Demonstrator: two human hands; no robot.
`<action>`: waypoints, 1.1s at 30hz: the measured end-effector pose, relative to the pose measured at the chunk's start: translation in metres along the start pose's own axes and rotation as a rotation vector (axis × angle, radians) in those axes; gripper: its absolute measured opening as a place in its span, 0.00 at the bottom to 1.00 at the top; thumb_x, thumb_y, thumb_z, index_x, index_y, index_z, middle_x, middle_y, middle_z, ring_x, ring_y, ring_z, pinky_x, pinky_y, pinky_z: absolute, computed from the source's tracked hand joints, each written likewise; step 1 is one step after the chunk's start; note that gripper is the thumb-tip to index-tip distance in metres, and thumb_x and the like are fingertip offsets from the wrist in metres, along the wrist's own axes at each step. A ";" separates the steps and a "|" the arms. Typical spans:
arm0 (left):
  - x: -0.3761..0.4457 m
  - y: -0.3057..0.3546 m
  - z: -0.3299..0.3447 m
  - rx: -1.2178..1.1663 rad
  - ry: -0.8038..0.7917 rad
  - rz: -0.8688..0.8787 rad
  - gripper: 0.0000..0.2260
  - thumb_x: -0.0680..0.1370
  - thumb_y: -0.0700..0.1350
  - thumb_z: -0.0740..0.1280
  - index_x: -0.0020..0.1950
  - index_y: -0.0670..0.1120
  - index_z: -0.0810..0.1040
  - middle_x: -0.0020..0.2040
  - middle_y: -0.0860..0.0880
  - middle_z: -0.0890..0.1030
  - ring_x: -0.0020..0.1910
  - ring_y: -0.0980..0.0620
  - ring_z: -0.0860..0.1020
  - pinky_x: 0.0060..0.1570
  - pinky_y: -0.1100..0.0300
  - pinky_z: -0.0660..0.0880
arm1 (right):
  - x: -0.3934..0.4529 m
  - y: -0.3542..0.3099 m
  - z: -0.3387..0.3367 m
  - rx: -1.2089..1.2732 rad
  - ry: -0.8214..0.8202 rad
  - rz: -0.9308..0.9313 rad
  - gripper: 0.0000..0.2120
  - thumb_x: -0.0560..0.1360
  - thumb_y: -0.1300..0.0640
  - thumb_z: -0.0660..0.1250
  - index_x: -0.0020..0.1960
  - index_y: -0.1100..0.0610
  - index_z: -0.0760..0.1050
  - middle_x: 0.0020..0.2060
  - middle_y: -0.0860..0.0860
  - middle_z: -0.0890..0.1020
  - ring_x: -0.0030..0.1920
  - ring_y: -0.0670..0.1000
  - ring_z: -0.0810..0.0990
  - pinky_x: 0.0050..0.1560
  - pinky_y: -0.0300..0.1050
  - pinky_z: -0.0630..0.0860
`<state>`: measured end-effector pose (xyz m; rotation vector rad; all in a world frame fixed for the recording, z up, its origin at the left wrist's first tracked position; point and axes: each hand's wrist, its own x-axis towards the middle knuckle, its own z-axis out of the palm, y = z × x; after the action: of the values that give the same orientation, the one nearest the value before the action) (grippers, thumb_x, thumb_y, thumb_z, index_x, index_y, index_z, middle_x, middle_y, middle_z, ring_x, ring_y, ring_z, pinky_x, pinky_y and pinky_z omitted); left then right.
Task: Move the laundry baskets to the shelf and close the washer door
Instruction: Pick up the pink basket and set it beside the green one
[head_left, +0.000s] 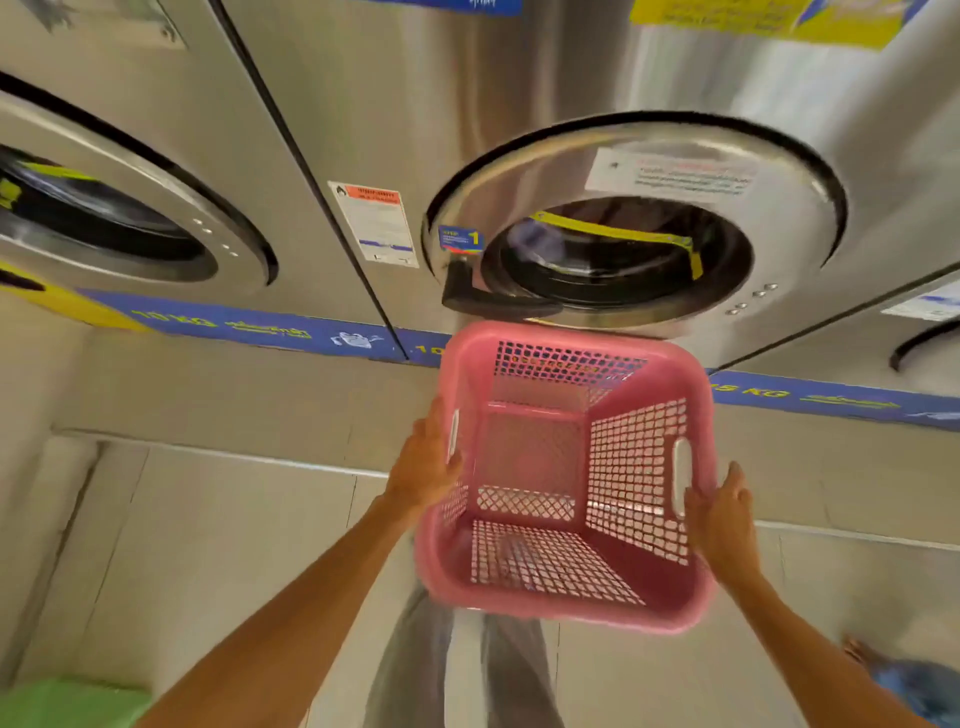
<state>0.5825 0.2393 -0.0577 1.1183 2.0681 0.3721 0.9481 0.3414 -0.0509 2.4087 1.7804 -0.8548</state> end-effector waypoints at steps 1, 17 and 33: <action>0.003 0.000 0.006 -0.036 0.035 -0.012 0.35 0.78 0.45 0.66 0.80 0.51 0.50 0.56 0.41 0.75 0.46 0.44 0.80 0.45 0.46 0.81 | 0.004 0.001 0.002 -0.003 0.014 -0.042 0.29 0.79 0.56 0.61 0.76 0.59 0.52 0.63 0.69 0.69 0.58 0.72 0.74 0.53 0.65 0.74; -0.184 -0.132 -0.043 -0.214 0.453 -0.483 0.29 0.82 0.53 0.58 0.80 0.55 0.49 0.64 0.46 0.72 0.52 0.47 0.77 0.50 0.50 0.78 | -0.086 -0.125 0.059 -0.174 -0.136 -0.559 0.25 0.79 0.55 0.61 0.73 0.59 0.59 0.63 0.67 0.74 0.54 0.71 0.78 0.52 0.64 0.76; -0.363 -0.385 -0.118 -0.495 0.702 -0.888 0.41 0.73 0.49 0.60 0.80 0.56 0.41 0.58 0.43 0.75 0.48 0.43 0.79 0.43 0.44 0.81 | -0.283 -0.417 0.302 -0.387 -0.407 -1.206 0.16 0.73 0.40 0.60 0.48 0.53 0.72 0.38 0.52 0.80 0.34 0.55 0.79 0.35 0.52 0.80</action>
<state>0.3921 -0.2669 -0.0212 -0.3197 2.5944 0.8232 0.3971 0.1371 -0.0611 0.6915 2.7399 -0.7868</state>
